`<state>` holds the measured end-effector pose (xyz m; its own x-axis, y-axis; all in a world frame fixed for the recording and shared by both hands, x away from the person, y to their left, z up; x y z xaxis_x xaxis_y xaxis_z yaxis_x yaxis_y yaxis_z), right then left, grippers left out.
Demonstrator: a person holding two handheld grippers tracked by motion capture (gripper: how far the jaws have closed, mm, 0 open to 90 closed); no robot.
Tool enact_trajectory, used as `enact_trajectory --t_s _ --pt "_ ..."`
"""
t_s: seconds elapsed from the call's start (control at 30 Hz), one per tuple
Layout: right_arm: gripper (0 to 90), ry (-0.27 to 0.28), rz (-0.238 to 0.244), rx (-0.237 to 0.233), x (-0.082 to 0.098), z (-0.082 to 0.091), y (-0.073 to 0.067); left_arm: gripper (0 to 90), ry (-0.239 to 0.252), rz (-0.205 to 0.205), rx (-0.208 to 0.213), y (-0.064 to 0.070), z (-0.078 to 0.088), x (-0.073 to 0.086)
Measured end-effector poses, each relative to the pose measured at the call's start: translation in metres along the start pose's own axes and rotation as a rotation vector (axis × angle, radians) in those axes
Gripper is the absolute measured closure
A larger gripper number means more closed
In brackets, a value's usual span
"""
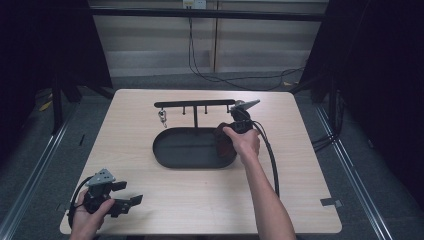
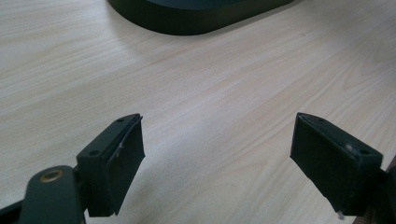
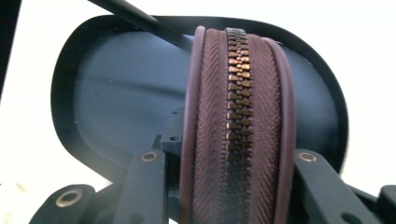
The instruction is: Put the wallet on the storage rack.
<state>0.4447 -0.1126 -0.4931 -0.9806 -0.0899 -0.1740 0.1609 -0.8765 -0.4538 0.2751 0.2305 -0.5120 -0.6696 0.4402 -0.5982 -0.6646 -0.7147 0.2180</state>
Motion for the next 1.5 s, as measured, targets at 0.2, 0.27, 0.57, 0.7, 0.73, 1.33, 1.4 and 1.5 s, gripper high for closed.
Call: enact_trajectory --t_s 0.2,0.27,0.57,0.7,0.73,1.33,1.4,1.5 --pt "61.5 0.013 -0.01 -0.014 0.0 0.003 -0.001 17.2 -0.002 -0.003 0.004 0.001 0.0 0.0" --pt "64.0 0.0 -0.001 0.009 0.0 0.002 0.0 17.2 -0.003 -0.002 0.004 0.001 0.0 0.0" --pt "67.0 0.053 -0.045 -0.029 -0.001 0.003 0.008 17.2 -0.003 -0.005 0.002 0.001 -0.001 0.0" --pt "67.2 0.093 -0.054 -0.08 -0.003 0.001 0.007 17.2 -0.002 -0.001 0.005 0.001 -0.001 0.0" --pt "67.0 0.094 -0.053 -0.093 -0.003 -0.001 0.006 17.2 -0.003 0.0 0.007 0.001 -0.001 0.0" --pt "52.5 0.084 -0.011 0.043 0.007 0.009 0.025 17.2 -0.01 -0.002 0.001 0.001 -0.002 0.0" --pt "59.6 0.081 -0.011 0.067 0.008 0.009 0.027 17.2 -0.009 -0.004 0.001 0.001 -0.002 0.0" --pt "70.3 0.075 -0.013 0.052 0.011 0.006 0.027 17.2 -0.01 -0.005 0.002 0.001 -0.003 0.0"
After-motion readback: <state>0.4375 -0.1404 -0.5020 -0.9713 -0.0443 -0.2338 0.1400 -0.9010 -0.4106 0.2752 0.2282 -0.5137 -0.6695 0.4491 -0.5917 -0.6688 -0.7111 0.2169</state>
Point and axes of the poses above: each handheld gripper's, and its own axes: z roughly backward along the jaws, x roughly out of its underside, y roughly to its right, the point moved 7 cm from there along -z, roughly forward along the jaws, and after that the axes turned 9 degrees about -y, right-handed, at the moved point
